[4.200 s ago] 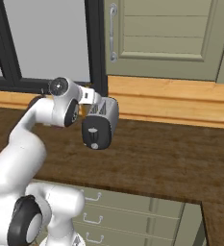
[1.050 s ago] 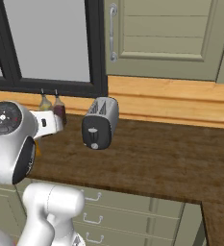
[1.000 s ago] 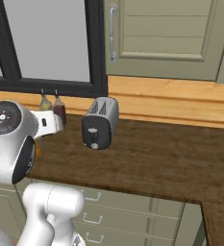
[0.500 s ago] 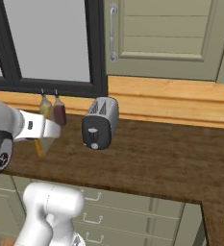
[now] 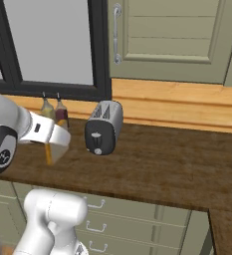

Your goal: Start the toaster. Once the lever pops up, take the bread to the plate on the dining counter.

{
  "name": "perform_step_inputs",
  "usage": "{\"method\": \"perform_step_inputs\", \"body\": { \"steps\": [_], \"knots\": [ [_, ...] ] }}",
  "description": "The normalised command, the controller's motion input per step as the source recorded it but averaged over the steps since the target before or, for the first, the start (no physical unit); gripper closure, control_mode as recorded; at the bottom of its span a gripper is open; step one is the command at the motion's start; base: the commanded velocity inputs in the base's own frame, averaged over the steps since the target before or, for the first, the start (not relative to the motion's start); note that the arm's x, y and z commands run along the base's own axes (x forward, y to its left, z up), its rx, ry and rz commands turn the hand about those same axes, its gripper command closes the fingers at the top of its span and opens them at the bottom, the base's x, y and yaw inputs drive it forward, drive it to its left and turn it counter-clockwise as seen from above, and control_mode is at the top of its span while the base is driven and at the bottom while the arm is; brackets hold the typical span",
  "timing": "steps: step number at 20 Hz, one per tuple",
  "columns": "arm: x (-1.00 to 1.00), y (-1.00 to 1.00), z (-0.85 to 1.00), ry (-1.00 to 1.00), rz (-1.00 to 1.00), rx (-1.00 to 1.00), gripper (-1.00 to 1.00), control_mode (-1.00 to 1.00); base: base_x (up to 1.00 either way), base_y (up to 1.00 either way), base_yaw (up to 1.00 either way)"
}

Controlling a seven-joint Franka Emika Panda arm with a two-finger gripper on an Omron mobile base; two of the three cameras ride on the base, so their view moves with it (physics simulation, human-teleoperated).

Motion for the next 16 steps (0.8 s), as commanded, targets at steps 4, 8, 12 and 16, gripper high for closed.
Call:
{"method": "perform_step_inputs", "body": {
  "steps": [4, 8, 12, 16],
  "knots": [
    [0.0, -0.21, 0.0, 0.0, 0.01, 0.02, 1.0, -1.0, 0.0, 0.0, 0.0],
    [0.0, 0.0, 0.0, 0.0, 0.04, 0.0, 1.0, -1.0, 0.0, 0.0, 0.0],
    [0.0, 0.0, 0.0, -0.01, 0.13, 0.0, 1.0, -1.0, 0.0, 0.0, 0.0],
    [-0.01, 0.0, 0.0, 0.0, 0.09, 0.0, 1.0, -1.0, 0.0, 0.0, 0.0]
  ]
}}
